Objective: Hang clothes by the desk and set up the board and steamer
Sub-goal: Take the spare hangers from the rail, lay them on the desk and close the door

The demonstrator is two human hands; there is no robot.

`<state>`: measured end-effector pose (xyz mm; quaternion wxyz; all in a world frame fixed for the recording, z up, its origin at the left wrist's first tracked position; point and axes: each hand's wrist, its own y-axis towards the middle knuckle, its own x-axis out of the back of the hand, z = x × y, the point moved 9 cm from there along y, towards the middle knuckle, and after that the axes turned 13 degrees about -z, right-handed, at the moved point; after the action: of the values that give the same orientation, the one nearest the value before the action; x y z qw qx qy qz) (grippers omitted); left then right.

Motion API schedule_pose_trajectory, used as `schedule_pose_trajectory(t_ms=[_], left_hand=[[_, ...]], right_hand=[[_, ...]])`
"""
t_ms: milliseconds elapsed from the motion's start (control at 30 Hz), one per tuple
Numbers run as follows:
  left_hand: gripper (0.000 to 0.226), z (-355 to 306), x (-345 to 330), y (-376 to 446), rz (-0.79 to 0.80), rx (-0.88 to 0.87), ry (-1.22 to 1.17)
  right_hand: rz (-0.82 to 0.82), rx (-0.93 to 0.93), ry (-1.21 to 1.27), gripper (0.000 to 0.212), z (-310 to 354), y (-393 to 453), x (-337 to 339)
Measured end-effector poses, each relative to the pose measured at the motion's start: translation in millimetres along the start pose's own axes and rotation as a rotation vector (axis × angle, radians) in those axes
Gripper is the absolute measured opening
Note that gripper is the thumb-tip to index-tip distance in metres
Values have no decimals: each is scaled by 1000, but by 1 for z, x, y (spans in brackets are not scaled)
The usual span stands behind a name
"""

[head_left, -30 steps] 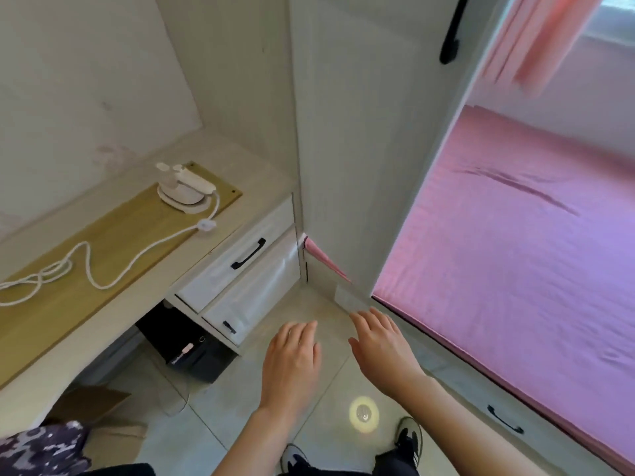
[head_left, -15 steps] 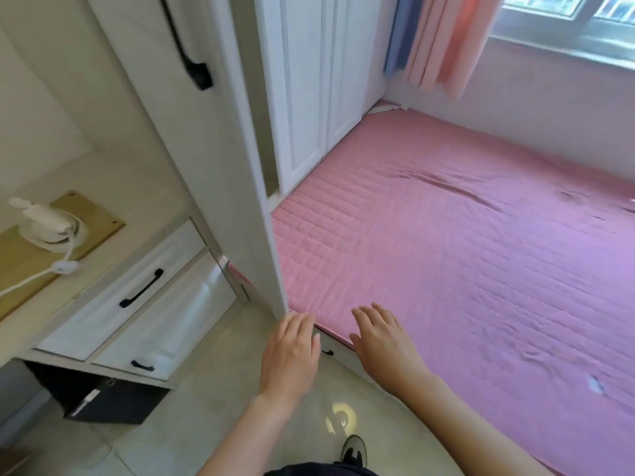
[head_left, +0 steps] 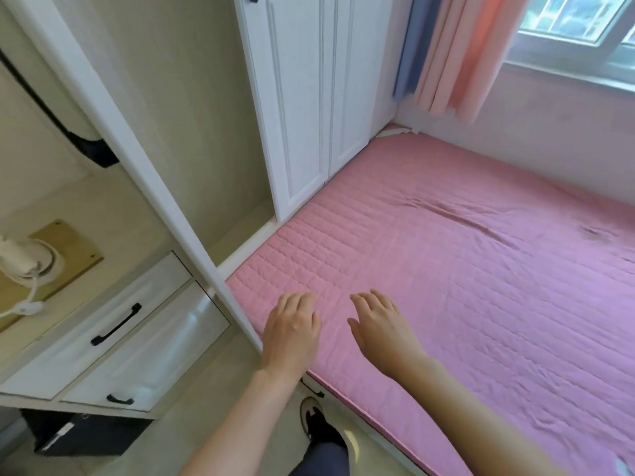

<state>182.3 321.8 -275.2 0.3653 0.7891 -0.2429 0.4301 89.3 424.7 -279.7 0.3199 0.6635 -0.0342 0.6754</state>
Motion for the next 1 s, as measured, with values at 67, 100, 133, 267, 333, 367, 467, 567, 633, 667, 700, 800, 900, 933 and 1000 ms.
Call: schedule_pose_trajectory(t_ms=[67,100,133,267,333,367,467,567,633,667,700,800,900,933,1000], left_hand=[[28,4,-4,25,-23,30,9],[29,8,-6,38,-35,51,13],[29,12,-9,50,-46,80,10],[32,30,-15,92,-87,243,-25],[33,38,-14,112,-112,302,-32],[34,42,-12,122,-133,334,-35],[35,57,-5,150,-198,429,-39],[34,68,3,173,-257,482,-44],[34,76,8,186,-296,513,-37],[34,80,12,193,-316,529,-33],[34,85,15,200,-338,538,-30],[34,108,29,224,-417,571,-22],[34,131,49,246,-506,601,8],[34,137,56,253,-533,609,17],[33,146,69,268,-574,610,48]], right_hand=[[-11,23,2,39,-3,27,-4],[-15,29,6,40,-4,41,-6],[-14,33,14,40,-6,55,-8],[0,55,36,37,-9,109,-19],[-1,60,55,35,-9,136,-23],[-7,63,66,34,-9,149,-24],[-21,78,106,33,-4,182,-26],[-31,100,146,30,3,212,-26],[-28,122,175,31,7,232,-28],[-24,138,188,33,9,241,-29],[-18,157,200,34,11,251,-29],[8,232,227,36,19,285,-31],[20,318,246,37,29,323,-31],[18,348,252,37,34,336,-31],[16,395,267,37,43,362,-29]])
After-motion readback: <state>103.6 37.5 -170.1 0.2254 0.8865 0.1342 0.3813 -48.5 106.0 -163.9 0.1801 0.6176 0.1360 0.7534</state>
